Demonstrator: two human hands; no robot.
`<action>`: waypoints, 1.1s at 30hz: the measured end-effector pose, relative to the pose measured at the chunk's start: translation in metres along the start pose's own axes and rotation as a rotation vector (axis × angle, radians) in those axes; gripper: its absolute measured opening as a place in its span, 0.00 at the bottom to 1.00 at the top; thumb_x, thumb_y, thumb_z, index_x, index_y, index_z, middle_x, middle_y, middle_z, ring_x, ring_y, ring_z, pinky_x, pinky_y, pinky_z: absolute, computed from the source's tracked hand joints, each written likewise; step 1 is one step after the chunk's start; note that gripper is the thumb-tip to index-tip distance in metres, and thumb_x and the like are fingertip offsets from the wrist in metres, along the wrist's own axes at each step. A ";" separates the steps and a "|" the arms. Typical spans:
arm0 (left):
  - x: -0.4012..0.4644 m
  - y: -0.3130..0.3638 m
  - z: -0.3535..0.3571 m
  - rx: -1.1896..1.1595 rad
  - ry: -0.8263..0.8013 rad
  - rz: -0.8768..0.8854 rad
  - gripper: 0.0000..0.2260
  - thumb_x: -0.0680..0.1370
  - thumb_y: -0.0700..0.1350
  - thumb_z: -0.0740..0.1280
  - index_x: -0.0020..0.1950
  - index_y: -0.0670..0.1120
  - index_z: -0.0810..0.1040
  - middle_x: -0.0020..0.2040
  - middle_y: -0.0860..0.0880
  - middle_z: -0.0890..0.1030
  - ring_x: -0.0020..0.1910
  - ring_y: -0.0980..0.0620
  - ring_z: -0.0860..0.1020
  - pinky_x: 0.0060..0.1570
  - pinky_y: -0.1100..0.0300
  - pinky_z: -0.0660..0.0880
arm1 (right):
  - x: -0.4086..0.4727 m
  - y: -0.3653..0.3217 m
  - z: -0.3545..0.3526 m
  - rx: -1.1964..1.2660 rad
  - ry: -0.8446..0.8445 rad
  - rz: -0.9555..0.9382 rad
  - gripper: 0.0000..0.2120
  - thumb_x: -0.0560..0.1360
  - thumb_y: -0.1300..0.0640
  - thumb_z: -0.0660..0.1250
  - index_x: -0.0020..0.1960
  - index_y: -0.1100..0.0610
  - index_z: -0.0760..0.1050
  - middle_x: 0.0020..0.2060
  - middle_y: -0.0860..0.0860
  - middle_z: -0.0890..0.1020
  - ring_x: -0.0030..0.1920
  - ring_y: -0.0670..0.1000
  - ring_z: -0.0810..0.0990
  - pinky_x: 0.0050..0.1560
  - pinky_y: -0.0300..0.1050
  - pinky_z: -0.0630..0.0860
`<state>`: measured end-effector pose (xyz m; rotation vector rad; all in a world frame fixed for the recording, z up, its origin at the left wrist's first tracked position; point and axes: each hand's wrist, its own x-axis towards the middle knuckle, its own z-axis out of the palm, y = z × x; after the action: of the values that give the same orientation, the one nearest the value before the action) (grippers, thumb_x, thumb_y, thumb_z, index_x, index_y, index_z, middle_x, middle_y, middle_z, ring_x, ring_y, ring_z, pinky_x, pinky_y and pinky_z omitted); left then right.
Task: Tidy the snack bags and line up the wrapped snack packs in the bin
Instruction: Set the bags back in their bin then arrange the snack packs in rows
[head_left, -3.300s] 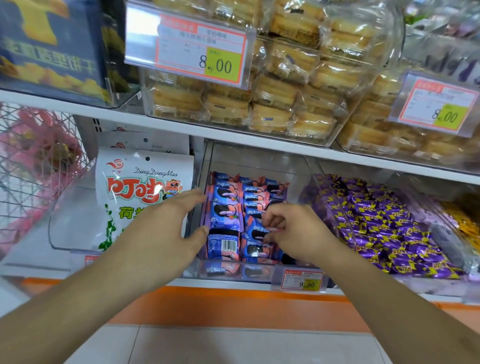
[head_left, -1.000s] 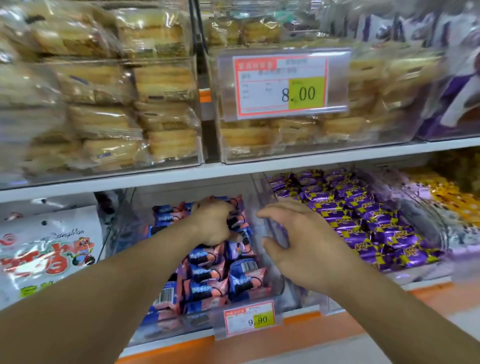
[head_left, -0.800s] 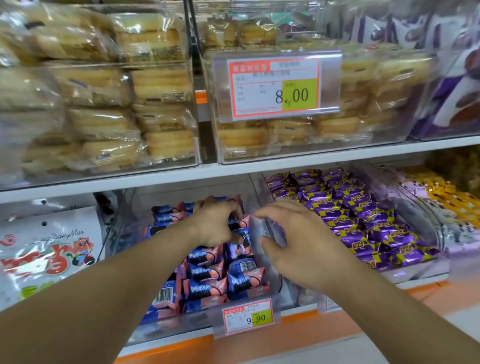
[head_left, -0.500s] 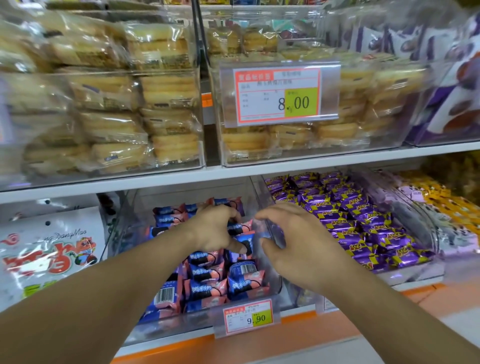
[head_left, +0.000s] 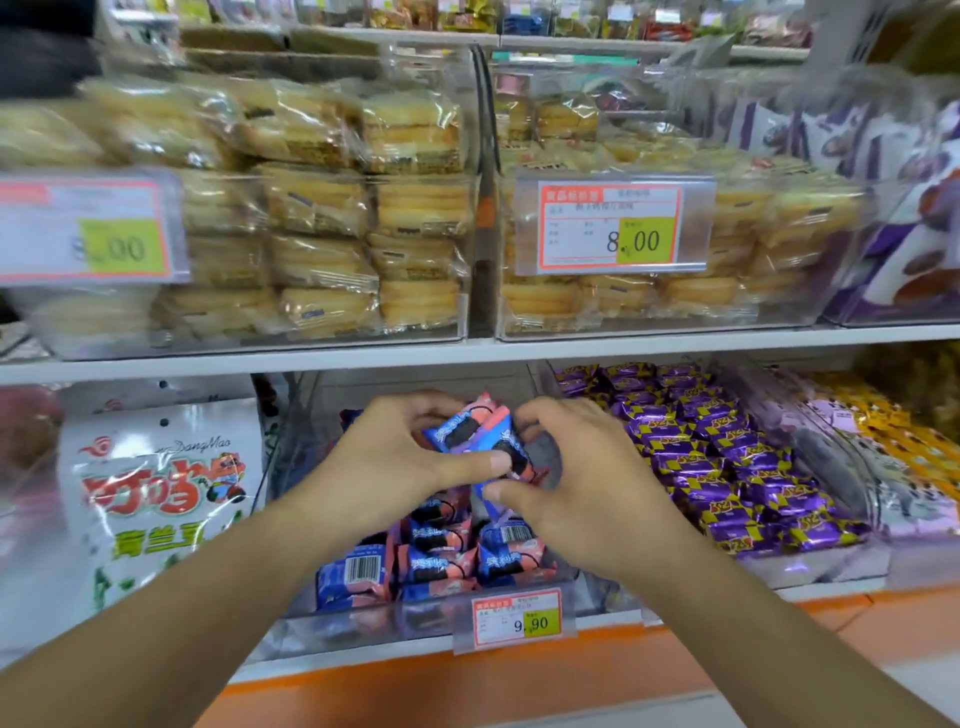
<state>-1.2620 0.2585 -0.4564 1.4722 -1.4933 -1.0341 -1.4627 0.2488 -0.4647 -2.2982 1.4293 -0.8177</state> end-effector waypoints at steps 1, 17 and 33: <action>-0.008 0.001 -0.003 -0.057 -0.022 -0.010 0.17 0.66 0.50 0.84 0.53 0.53 0.86 0.47 0.53 0.89 0.45 0.54 0.87 0.51 0.60 0.82 | 0.000 -0.005 -0.001 0.020 -0.003 -0.005 0.19 0.69 0.46 0.80 0.55 0.46 0.77 0.49 0.38 0.78 0.55 0.47 0.74 0.60 0.49 0.72; -0.028 -0.019 -0.047 -0.166 0.069 -0.018 0.05 0.78 0.47 0.75 0.54 0.54 0.86 0.44 0.45 0.88 0.35 0.49 0.78 0.47 0.48 0.78 | -0.005 -0.019 -0.005 0.573 -0.089 0.219 0.16 0.70 0.59 0.82 0.51 0.51 0.78 0.43 0.49 0.85 0.41 0.49 0.85 0.40 0.48 0.81; -0.038 0.003 -0.041 -0.195 -0.001 -0.026 0.08 0.81 0.49 0.69 0.55 0.53 0.87 0.32 0.53 0.83 0.36 0.56 0.81 0.41 0.64 0.80 | -0.006 -0.023 -0.001 0.532 -0.069 0.080 0.16 0.70 0.58 0.82 0.54 0.43 0.83 0.51 0.54 0.83 0.46 0.60 0.81 0.47 0.58 0.81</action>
<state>-1.2235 0.2952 -0.4384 1.3565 -1.3364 -1.1609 -1.4485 0.2646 -0.4534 -1.8358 1.0990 -0.9481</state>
